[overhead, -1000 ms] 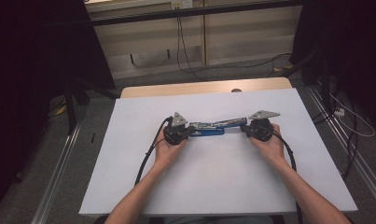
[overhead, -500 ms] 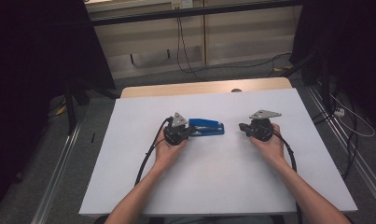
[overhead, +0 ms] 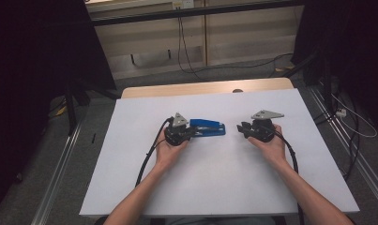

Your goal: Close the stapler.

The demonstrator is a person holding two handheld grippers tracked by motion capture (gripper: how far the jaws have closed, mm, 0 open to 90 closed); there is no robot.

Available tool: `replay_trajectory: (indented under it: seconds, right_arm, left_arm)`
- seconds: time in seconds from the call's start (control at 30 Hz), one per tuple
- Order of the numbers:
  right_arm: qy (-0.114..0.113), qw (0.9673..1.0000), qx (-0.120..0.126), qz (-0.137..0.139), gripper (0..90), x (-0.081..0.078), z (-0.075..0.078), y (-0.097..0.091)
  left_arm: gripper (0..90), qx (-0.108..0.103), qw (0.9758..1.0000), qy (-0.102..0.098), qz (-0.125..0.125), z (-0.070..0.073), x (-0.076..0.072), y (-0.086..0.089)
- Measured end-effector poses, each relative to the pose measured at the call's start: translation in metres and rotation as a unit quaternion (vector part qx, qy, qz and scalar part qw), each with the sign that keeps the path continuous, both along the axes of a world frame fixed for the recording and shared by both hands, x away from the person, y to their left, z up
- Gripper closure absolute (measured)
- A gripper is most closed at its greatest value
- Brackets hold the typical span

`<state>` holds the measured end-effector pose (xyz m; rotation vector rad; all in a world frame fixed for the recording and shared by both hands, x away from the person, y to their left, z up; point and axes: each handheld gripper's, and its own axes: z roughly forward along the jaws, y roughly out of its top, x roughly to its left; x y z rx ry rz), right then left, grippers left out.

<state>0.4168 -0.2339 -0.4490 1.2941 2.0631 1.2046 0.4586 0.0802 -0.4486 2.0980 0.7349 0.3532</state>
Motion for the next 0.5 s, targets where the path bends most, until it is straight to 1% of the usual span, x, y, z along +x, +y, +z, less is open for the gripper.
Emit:
replay_trajectory:
  seconds: [0.03, 0.07, 0.1, 0.17, 0.2, 0.27, 0.3, 0.33, 0.37, 0.4, 0.43, 0.47, 0.5]
  right_arm:
    - [0.0, 1.0, 0.003, -0.002, 64.6, -0.0003, 0.0004, -0.0002]
    - [-0.003, 1.0, 0.002, -0.004, 62.8, -0.0006, 0.001, -0.0003]
    - [-0.007, 1.0, -0.001, -0.005, 59.9, -0.0004, 0.0016, -0.0006]
    - [-0.01, 0.9999, 0.009, -0.008, 54.5, -0.0008, 0.0029, -0.0013]
    - [-0.011, 0.9999, 0.009, -0.01, 51.9, -0.0011, 0.0032, -0.0014]
    - [-0.012, 0.9998, 0.01, -0.015, 43.5, -0.0011, 0.0028, -0.0021]
    - [-0.011, 0.9997, 0.012, -0.018, 39.6, -0.0012, 0.0022, -0.0025]
    - [-0.012, 0.9997, 0.01, -0.018, 36.1, -0.0011, 0.0018, -0.0028]
    - [-0.013, 0.9996, 0.009, -0.021, 32.0, -0.0015, 0.0017, -0.0026]
    - [-0.016, 0.9995, 0.01, -0.024, 29.0, -0.0022, 0.0019, -0.0026]
    - [-0.019, 0.9994, 0.013, -0.026, 25.8, -0.0026, 0.0026, -0.0028]
    - [-0.018, 0.9993, 0.017, -0.028, 23.6, -0.003, 0.0033, -0.0028]
    - [-0.019, 0.9993, 0.018, -0.026, 21.5, -0.0033, 0.0037, -0.0033]
  left_arm:
    - [81.4, 0.0, 1.0, 0.002, 0.004, 0.0006, -0.0004, 0.0001]
    - [80.6, 0.0, 1.0, 0.002, 0.005, 0.0016, -0.0004, 0.0007]
    - [80.1, -0.005, 1.0, 0.005, 0.006, 0.0021, -0.0008, 0.0008]
    - [77.5, -0.01, 0.9999, 0.007, 0.006, 0.0031, -0.0016, 0.0017]
    - [76.3, -0.012, 0.9999, 0.01, 0.008, 0.0035, -0.0024, 0.0023]
    - [72.4, -0.013, 0.9998, 0.011, 0.009, 0.0038, -0.0025, 0.0041]
    - [69.1, -0.013, 0.9998, 0.012, 0.01, 0.0042, -0.0026, 0.005]
    - [66.3, -0.023, 0.9995, 0.017, 0.012, 0.0051, -0.0034, 0.0062]
    - [61.3, -0.025, 0.9994, 0.02, 0.014, 0.006, -0.004, 0.0066]
    - [56.5, -0.024, 0.9994, 0.017, 0.02, 0.0073, -0.0053, 0.007]
    - [48.5, -0.021, 0.9993, 0.009, 0.028, 0.0079, -0.0066, 0.0071]
    - [43.8, -0.021, 0.9994, 0.003, 0.029, 0.0084, -0.0072, 0.008]
    - [43.5, -0.024, 0.9993, 0.005, 0.028, 0.0087, -0.0073, 0.0088]
